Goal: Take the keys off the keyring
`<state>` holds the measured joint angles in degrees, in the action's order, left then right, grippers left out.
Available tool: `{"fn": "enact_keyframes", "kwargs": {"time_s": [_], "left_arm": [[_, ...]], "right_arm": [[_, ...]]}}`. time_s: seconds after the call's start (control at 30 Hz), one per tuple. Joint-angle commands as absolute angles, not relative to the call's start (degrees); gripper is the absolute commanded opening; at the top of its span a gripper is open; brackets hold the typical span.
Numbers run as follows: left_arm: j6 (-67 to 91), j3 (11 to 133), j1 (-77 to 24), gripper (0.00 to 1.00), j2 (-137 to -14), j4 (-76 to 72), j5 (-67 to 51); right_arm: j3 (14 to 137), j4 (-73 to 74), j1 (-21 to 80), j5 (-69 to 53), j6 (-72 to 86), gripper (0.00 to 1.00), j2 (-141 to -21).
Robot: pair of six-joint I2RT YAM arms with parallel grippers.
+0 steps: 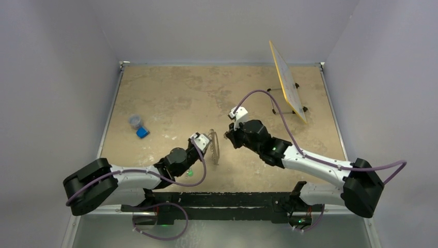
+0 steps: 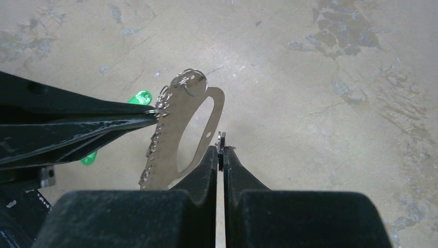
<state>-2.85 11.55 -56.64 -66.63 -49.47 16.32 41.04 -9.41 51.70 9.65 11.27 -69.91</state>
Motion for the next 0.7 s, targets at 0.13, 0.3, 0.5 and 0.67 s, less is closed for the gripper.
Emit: {"fn": "enact_keyframes", "kwargs": {"time_s": [0.13, 0.3, 0.5, 0.67], "left_arm": [[3.3, 19.4, -56.4, 0.0, -80.0, -56.6, 18.1], [5.6, 23.2, -55.8, 0.09, -88.0, -61.0, 17.4], [10.2, 24.1, -53.6, 0.37, -89.4, -60.2, 16.5], [12.9, 23.6, -52.9, 0.45, -85.4, -55.2, 20.2]], "right_arm": [[38.1, -12.7, 51.6, 12.2, 9.9, 0.0, -61.6], [37.2, -12.6, 51.7, 10.7, 9.3, 0.0, -59.0], [35.8, -13.8, 51.7, 11.0, 8.2, 0.0, -57.2], [34.9, -15.7, 51.7, 8.7, 7.1, 0.0, -57.0]]}}
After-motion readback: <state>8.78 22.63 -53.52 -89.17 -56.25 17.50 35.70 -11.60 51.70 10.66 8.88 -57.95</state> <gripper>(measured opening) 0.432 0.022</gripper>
